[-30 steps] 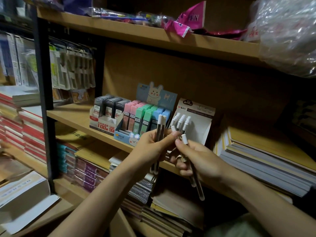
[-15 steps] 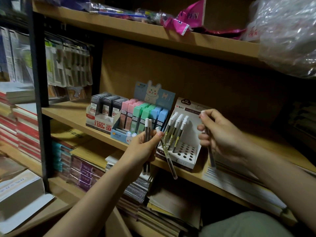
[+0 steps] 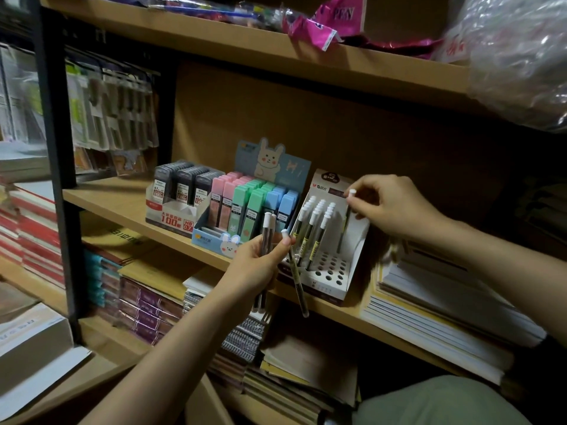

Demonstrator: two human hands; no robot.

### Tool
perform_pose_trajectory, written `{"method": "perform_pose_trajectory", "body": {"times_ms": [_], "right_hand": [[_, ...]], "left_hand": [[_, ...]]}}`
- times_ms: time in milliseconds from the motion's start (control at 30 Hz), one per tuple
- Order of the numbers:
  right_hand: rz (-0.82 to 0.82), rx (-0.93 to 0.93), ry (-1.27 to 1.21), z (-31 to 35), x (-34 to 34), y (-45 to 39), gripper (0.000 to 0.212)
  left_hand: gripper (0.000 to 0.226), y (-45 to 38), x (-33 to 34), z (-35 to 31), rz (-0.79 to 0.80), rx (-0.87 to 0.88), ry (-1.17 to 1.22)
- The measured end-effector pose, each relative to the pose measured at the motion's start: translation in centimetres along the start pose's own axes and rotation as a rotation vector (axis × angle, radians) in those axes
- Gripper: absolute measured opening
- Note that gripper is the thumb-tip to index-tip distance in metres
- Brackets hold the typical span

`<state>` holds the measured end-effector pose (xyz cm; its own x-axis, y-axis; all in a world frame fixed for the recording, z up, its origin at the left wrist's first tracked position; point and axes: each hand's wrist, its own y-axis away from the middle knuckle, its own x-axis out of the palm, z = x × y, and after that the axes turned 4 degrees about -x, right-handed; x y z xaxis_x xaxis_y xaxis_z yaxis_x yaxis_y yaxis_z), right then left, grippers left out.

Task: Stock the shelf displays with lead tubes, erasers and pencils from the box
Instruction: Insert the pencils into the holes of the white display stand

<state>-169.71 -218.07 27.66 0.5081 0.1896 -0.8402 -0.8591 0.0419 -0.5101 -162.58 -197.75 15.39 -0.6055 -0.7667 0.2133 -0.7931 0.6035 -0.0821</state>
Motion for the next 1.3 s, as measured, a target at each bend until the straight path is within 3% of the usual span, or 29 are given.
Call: {"method": "perform_pose_trajectory", "body": {"times_ms": [600,767,1133,1300], "right_hand": [[0.046,0.050,-0.050,-1.7,0.8,-0.5,0.018],[-0.075,0.091,0.046,-1.3,1.2,-1.6,0.016],[-0.153,0.134,0.101,0.0,2.7,-1.4,0.022],[-0.029,0.125,0.164,0.1,2.6,-1.1,0.019]], "left_hand": [[0.027,-0.4,0.1,1.4,-0.071,-0.044,-0.054],[0.027,-0.2,0.2,1.0,-0.038,-0.037,-0.045],[0.031,0.5,0.6,-0.4,0.005,-0.006,0.055],[0.029,0.9,1.1,-0.6,0.017,-0.015,0.081]]}}
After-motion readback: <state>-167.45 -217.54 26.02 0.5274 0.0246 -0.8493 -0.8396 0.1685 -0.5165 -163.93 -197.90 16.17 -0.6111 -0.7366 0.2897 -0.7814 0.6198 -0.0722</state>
